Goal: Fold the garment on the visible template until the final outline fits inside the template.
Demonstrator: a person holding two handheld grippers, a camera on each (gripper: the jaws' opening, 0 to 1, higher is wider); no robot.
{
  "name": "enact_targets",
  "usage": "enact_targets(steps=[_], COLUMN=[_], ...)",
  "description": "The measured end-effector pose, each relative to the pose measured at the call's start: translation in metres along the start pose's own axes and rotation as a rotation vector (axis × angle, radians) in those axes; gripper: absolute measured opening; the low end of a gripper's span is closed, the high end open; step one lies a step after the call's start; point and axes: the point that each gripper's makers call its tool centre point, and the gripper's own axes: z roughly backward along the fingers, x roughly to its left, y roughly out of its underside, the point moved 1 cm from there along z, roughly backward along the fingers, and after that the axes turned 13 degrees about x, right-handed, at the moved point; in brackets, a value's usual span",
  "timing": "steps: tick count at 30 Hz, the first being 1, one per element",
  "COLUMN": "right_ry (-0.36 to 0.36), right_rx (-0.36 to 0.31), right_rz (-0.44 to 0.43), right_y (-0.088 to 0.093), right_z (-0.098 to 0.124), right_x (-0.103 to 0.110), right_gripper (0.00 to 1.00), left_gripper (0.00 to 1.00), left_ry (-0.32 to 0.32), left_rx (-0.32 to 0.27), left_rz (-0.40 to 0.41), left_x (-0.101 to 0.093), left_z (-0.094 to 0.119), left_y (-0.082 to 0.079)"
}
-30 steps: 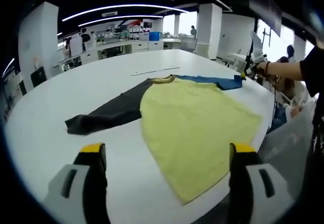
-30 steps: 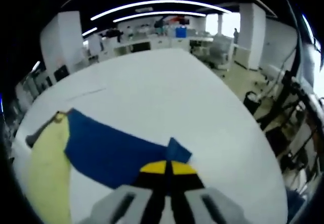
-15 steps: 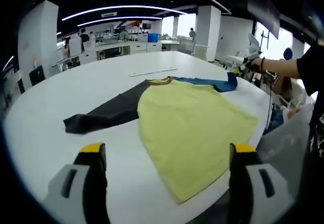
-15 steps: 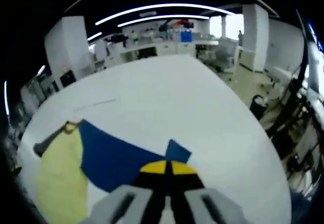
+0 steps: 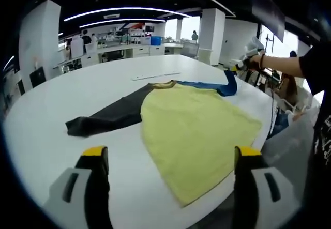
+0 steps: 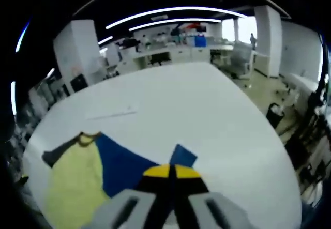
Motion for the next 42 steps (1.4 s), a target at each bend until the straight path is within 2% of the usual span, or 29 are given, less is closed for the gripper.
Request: enact_targets(steps=[8, 12, 18, 22, 26, 28, 31, 42], right_ry=[-0.023, -0.035, -0.06, -0.077, -0.092, -0.098, -0.103, -0.145], right_rx=[0.001, 0.004, 0.007, 0.007, 0.012, 0.018, 0.022, 0.032], right_rz=[0.037, 0.058, 0.098, 0.118, 0.138, 0.157, 0.167, 0.23], right_y=[-0.014, -0.015, -0.031, -0.032, -0.042, -0.04, -0.045, -0.051], right_z=[-0.005, -0.004, -0.015, -0.013, -0.022, -0.022, -0.026, -0.033], right_x=[0.023, 0.043, 0.061, 0.081, 0.089, 0.1, 0.103, 0.142], right_gripper=[0.0, 0.0, 0.0, 0.0, 0.0, 0.0, 0.0, 0.0], left_gripper=[0.99, 0.99, 0.99, 0.99, 0.99, 0.99, 0.99, 0.99], left_ry=[0.002, 0.002, 0.014, 0.011, 0.015, 0.015, 0.015, 0.017], left_rx=[-0.01, -0.005, -0.004, -0.014, -0.002, 0.0, 0.002, 0.003], left_rz=[0.002, 0.003, 0.008, 0.006, 0.006, 0.008, 0.011, 0.013], left_x=[0.0, 0.0, 0.0, 0.001, 0.0, 0.0, 0.0, -0.001], left_z=[0.002, 0.002, 0.002, 0.001, 0.001, 0.001, 0.001, 0.002], left_y=[0.001, 0.003, 0.003, 0.002, 0.005, 0.005, 0.006, 0.008])
